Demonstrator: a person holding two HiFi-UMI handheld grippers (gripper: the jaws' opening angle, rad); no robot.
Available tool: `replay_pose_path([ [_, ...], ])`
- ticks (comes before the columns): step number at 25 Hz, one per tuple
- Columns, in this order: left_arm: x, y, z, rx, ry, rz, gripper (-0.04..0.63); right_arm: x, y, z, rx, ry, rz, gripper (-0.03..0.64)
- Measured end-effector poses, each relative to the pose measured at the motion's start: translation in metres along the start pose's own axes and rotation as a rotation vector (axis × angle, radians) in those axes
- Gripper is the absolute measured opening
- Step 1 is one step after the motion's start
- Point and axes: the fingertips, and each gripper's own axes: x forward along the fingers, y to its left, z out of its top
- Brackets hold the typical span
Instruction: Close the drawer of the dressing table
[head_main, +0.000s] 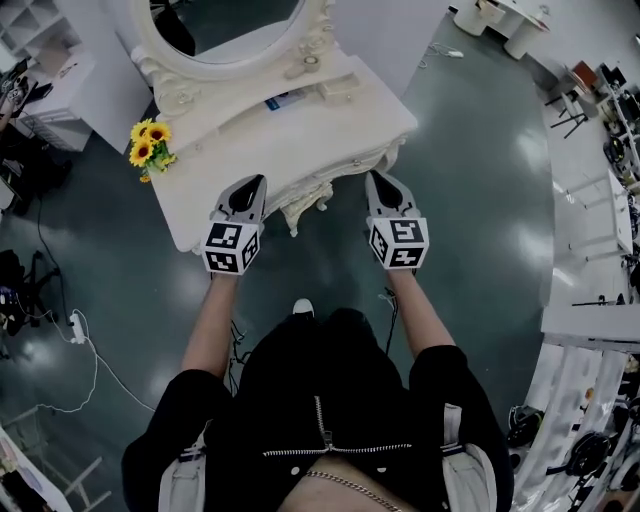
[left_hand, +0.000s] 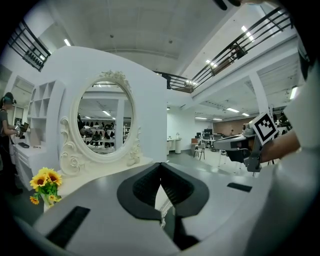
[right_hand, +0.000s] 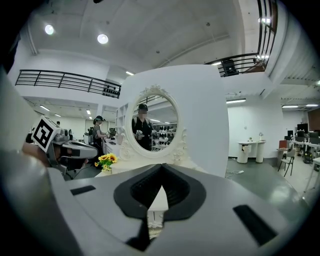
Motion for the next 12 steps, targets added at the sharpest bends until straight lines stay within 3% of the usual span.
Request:
replay_pose_path([
  [12,0.069,0.044,0.006,-0.011,0.007,0.010,0.021,0.081,-0.025,0.010,-0.003,0.010,0.038,0.006],
])
